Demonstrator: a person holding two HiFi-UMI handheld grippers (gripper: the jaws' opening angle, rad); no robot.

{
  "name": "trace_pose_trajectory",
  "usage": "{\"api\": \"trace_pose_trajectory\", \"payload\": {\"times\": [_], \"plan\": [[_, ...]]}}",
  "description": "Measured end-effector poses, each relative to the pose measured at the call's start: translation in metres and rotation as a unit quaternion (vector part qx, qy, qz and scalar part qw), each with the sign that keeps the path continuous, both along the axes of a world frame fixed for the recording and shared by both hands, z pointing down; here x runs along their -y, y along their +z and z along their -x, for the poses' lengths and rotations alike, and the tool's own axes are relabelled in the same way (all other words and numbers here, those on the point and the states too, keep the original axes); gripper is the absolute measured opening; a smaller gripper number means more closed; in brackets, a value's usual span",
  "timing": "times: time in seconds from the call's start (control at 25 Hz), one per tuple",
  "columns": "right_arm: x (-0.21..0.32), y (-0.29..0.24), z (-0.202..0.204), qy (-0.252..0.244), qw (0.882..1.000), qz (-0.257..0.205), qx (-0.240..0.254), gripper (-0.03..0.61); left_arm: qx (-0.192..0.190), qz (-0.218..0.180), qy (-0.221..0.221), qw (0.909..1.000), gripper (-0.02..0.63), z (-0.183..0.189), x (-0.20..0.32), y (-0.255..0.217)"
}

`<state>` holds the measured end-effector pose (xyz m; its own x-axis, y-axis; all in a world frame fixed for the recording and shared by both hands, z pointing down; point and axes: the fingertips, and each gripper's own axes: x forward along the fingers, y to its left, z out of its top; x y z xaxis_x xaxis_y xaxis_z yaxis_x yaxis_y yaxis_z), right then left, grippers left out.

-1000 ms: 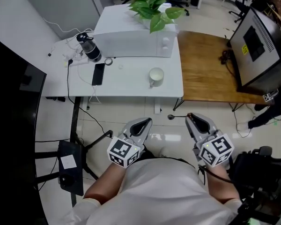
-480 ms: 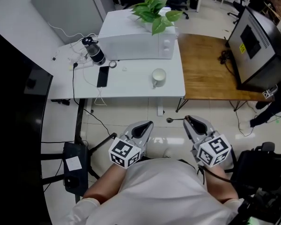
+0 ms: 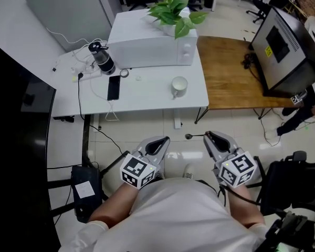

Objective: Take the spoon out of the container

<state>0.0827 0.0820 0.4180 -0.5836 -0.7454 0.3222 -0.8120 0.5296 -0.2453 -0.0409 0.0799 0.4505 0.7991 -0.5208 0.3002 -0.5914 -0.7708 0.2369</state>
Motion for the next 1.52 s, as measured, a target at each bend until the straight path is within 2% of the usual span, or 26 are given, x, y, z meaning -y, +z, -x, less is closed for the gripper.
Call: {"api": "trace_pose_trajectory", "payload": {"times": [0.52, 1.52], "plan": [[0.008, 0.005, 0.01, 0.004, 1.0, 0.009, -0.007, 0.057, -0.009, 0.001, -0.005, 0.9999, 0.004, 0.015, 0.011, 0.001], [0.005, 0.005, 0.006, -0.002, 1.0, 0.006, -0.001, 0.055, -0.005, -0.005, -0.015, 0.9999, 0.003, 0.011, 0.008, -0.004]]}}
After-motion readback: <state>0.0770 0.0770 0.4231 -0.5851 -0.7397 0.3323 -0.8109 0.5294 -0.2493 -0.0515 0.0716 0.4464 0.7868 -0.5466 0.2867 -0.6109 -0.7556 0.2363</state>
